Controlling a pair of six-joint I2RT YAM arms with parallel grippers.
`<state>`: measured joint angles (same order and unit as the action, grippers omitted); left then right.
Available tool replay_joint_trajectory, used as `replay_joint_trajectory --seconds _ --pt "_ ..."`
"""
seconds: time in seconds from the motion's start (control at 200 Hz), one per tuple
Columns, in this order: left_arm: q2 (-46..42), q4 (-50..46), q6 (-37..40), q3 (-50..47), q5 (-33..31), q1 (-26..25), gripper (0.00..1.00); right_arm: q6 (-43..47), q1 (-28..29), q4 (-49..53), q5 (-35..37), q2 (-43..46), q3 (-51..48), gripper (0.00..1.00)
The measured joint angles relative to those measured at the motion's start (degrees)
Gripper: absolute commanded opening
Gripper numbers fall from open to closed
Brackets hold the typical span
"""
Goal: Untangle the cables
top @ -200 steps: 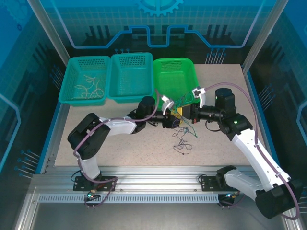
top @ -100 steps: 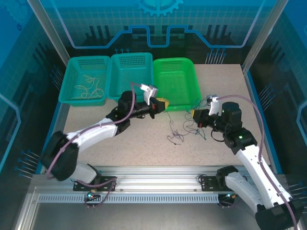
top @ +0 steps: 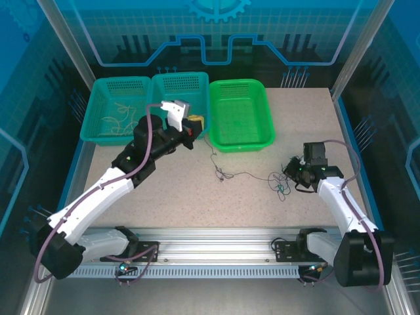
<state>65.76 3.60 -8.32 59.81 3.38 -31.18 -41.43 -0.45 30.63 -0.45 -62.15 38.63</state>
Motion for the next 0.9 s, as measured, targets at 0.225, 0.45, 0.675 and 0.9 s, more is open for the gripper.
replay_joint_trajectory --seconds 0.225,0.45,0.675,0.9 --pt "-0.8 -3.1 -0.2 -0.1 -0.1 0.0 0.00 -0.9 0.3 -1.6 -0.7 0.1 -2.6 0.33" --pt "1.2 -2.9 -1.9 -1.1 1.6 -0.4 0.00 4.9 12.2 2.0 8.5 4.9 -0.7 0.66" --pt "3.3 -2.9 -1.8 -1.1 2.6 -1.2 0.00 15.6 24.1 -3.8 8.9 13.9 0.2 0.86" --pt "3.7 -2.9 -1.8 -1.1 2.9 -2.3 0.00 24.3 36.7 -12.5 9.0 -0.2 4.7 0.84"
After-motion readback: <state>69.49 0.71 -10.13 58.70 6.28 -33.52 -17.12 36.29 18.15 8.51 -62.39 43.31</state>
